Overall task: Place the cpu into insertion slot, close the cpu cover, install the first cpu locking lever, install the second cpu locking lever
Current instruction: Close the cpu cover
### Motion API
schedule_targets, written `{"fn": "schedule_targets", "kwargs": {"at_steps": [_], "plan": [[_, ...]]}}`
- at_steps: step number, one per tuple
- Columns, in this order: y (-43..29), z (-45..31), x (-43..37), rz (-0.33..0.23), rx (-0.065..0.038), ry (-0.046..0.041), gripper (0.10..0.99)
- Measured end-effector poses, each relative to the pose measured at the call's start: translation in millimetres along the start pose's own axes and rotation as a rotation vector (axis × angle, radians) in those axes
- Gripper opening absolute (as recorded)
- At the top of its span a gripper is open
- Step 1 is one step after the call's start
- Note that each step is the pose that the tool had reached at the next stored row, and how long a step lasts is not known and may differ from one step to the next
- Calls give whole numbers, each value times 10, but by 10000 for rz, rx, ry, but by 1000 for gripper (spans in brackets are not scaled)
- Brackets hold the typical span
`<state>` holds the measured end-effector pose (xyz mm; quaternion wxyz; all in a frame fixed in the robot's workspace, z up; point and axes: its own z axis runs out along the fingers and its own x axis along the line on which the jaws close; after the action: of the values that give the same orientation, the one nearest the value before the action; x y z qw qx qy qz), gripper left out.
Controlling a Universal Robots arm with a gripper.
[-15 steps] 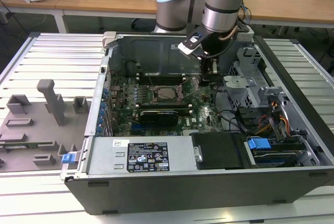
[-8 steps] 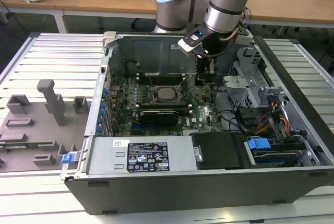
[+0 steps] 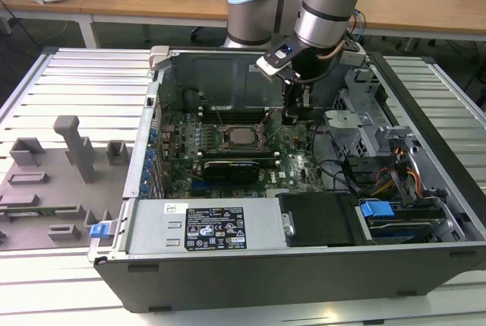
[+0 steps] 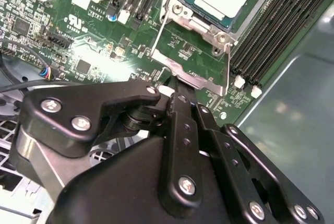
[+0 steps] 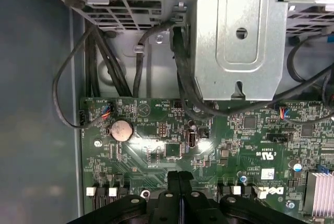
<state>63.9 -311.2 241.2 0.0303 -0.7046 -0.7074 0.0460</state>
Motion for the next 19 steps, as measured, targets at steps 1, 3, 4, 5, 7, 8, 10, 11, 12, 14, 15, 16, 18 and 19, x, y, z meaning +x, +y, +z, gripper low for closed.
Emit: {"fn": "schedule_targets", "kwargs": {"at_steps": [1, 3, 4, 5, 7, 8, 10, 11, 12, 14, 15, 16, 18, 19], "plan": [[-9, 1, 0, 0, -1, 0, 106], [-28, 3, 2, 0, -5, 0, 106], [-37, 4, 3, 0, -6, -1, 106], [-46, 5, 5, 0, -9, -1, 106], [-66, 7, 8, 0, -15, -1, 106], [-75, 7, 9, 0, -18, -2, 106], [-99, 10, 12, 1, -26, -1, 106], [-105, 11, 13, 0, -28, -1, 106], [-112, 12, 14, 0, -29, -1, 106], [-133, 14, 16, 0, -36, 0, 106], [-144, 15, 17, 0, -40, -1, 106], [-162, 17, 19, 1, -47, 0, 106], [-187, 20, 21, 1, -60, -1, 106], [-203, 21, 23, 1, -70, -1, 106]]}}
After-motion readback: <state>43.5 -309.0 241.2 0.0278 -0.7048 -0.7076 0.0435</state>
